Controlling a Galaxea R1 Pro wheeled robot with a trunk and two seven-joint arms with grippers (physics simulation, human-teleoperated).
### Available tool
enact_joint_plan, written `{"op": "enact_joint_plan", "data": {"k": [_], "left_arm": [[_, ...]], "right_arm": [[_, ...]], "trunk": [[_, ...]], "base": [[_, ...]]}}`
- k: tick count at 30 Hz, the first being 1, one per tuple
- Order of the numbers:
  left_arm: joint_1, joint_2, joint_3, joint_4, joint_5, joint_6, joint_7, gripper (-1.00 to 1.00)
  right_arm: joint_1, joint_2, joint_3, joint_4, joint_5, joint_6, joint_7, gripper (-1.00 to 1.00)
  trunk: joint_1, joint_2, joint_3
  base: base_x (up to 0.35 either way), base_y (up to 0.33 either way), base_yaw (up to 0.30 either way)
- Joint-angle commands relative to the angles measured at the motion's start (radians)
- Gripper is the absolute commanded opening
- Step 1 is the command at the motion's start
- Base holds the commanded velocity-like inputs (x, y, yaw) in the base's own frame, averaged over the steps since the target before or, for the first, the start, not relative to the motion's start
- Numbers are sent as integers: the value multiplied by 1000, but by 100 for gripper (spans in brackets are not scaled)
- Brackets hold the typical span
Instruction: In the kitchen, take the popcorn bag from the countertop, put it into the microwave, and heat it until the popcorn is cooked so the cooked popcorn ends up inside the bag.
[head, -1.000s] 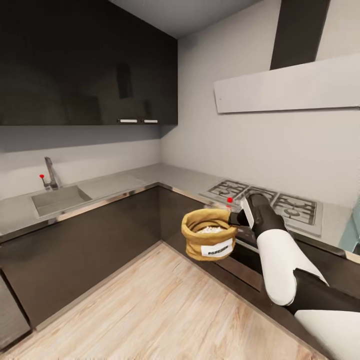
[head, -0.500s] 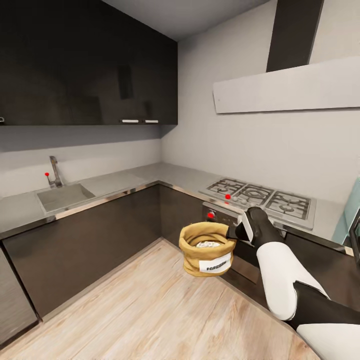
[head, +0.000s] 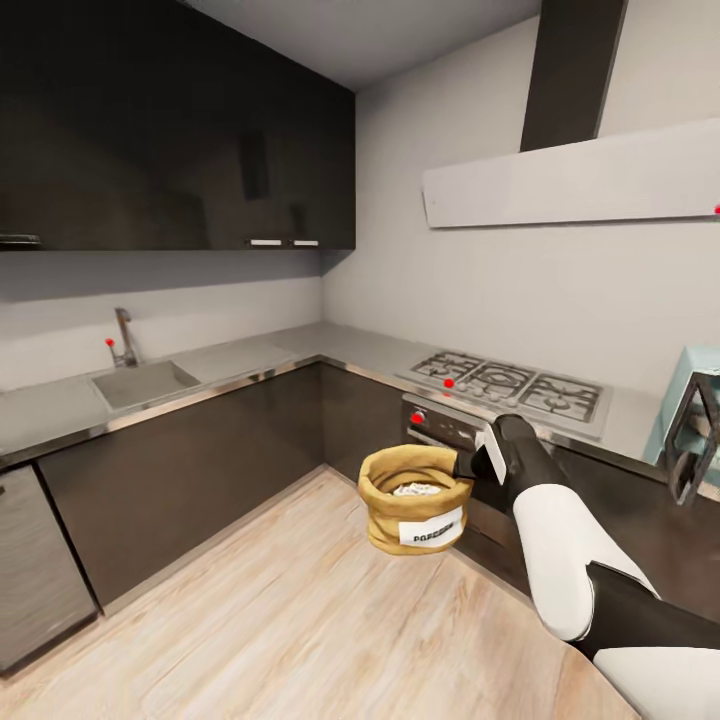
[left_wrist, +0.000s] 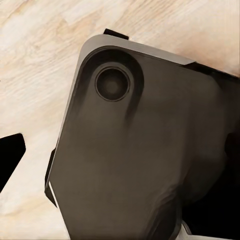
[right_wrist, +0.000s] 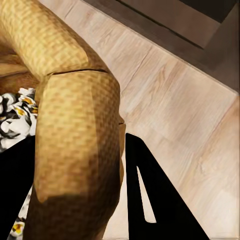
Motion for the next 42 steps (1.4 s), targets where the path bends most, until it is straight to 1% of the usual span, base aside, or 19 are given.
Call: {"op": "enact_joint_plan", "data": {"k": [1, 5, 17, 22, 29, 31, 32, 35, 37, 39, 42], "left_arm": [[0, 0, 7, -1, 0, -1, -1, 100], [0, 0, 7, -1, 1, -1, 0, 100], [0, 0, 7, -1, 1, -1, 0, 100], [0, 0, 7, -1, 0, -1, -1, 100], [0, 0, 7, -1, 1, -1, -1, 100], [0, 0, 7, -1, 1, -1, 0, 100], [0, 0, 7, -1, 1, -1, -1, 100], [0, 0, 7, -1, 1, -1, -1, 100], [0, 0, 7, -1, 1, -1, -1, 100], [0, 0, 7, -1, 1, -1, -1, 100], [0, 0, 7, -1, 0, -1, -1, 100]], "right_arm": [[-1, 2, -7, -1, 6, 3, 3, -100], [-1, 1, -7, 13, 6, 3, 2, -100], [-1, -11, -7, 33, 6, 3, 0, -100], [-1, -16, -7, 58, 6, 3, -1, -100], [-1, -16, -7, 136, 6, 3, -6, -100], [-1, -16, -7, 178, 6, 3, -7, -100], [-1, -17, -7, 217, 6, 3, -7, -100], [-1, -47, -7, 316, 1, -63, 0, -100], [-1, -59, -7, 349, -1, -90, 1, -100], [-1, -78, -7, 379, -3, -123, 3, -100], [-1, -83, -7, 390, -4, -132, 9, -100]], "trunk": [[-1, -1, -1], [-1, -1, -1], [-1, -1, -1], [-1, -1, -1], [-1, -1, -1], [-1, -1, -1], [-1, -1, -1], [-1, -1, -1], [-1, -1, -1], [-1, -1, -1], [-1, -1, -1]], "base": [[-345, 0, 0], [-339, 0, -69], [-10, 0, -281], [0, 0, -284], [0, 0, -264], [0, 0, -57], [0, 0, -16], [0, 0, -4], [0, 0, 0], [0, 0, 0], [0, 0, 0]]}}
